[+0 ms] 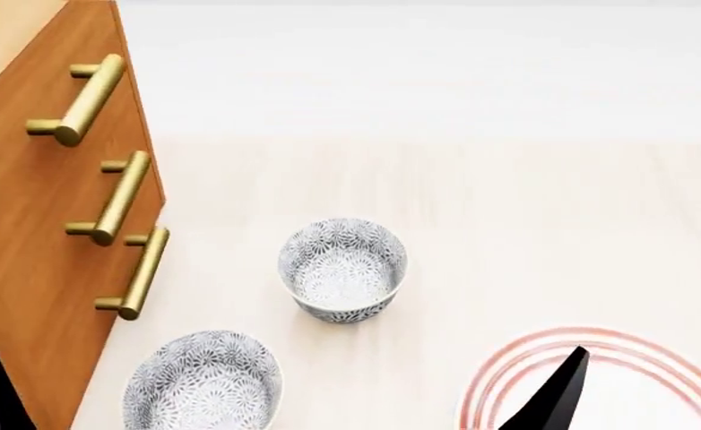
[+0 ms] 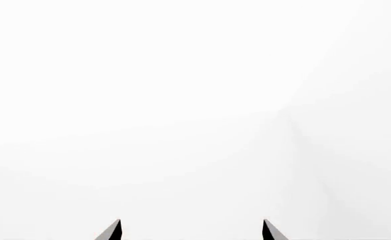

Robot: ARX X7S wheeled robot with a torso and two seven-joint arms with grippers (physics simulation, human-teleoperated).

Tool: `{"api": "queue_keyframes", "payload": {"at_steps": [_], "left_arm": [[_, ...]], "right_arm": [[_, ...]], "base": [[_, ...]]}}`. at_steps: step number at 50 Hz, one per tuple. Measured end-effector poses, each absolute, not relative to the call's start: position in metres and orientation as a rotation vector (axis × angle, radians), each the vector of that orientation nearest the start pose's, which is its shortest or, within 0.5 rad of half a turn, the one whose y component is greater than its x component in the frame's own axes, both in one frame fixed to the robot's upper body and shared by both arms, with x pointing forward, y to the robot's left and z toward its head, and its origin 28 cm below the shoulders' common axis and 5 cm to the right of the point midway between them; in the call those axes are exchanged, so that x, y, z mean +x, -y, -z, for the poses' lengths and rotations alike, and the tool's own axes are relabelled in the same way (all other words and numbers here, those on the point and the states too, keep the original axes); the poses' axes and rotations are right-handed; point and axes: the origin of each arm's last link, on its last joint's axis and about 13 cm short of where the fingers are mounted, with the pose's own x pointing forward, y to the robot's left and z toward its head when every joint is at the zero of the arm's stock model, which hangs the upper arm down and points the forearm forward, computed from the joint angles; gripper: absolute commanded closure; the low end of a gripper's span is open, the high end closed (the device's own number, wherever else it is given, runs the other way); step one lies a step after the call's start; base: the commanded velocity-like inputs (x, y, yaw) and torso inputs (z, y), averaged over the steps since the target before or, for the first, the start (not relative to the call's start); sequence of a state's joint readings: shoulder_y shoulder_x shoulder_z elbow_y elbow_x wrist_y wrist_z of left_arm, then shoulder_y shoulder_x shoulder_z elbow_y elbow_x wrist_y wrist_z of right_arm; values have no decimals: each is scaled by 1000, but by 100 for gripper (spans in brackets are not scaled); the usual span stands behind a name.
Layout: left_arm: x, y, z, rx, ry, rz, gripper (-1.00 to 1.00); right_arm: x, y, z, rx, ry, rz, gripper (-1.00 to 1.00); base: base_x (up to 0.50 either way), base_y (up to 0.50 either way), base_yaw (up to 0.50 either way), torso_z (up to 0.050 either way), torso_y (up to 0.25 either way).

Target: Pick up the bowl and put it in the front on the plate.

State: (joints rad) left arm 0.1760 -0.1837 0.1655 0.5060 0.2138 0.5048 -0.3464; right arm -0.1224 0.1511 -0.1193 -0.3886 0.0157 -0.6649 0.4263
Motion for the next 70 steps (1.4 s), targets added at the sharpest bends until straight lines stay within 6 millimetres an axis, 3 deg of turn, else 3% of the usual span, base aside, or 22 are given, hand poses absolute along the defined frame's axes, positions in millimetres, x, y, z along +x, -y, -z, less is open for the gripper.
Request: {"api": "queue_keyframes", "payload": {"at_steps": [15,38,49,60,70], "left_arm": [[159,-196,-114,133,862,-53,-100],[159,-194,-114,172,844,-62,-100],[158,-194,-114,170,858,-57,-100],[156,-193,-115,159,872,-46,-100],[156,-193,-113,145,860,-37,-100]], "right_arm": [[173,95,-110,134,872,207,-100],[174,94,-109,122,854,193,-100],[174,94,-110,119,852,186,-100],[180,90,-130,85,836,165,-100],[210,86,-167,59,641,116,-100]], "base": [[0,4,0,0,0],[0,0,0,4,-222],[0,0,0,0,-6],[0,0,0,0,0],[0,0,0,0,0]]}}
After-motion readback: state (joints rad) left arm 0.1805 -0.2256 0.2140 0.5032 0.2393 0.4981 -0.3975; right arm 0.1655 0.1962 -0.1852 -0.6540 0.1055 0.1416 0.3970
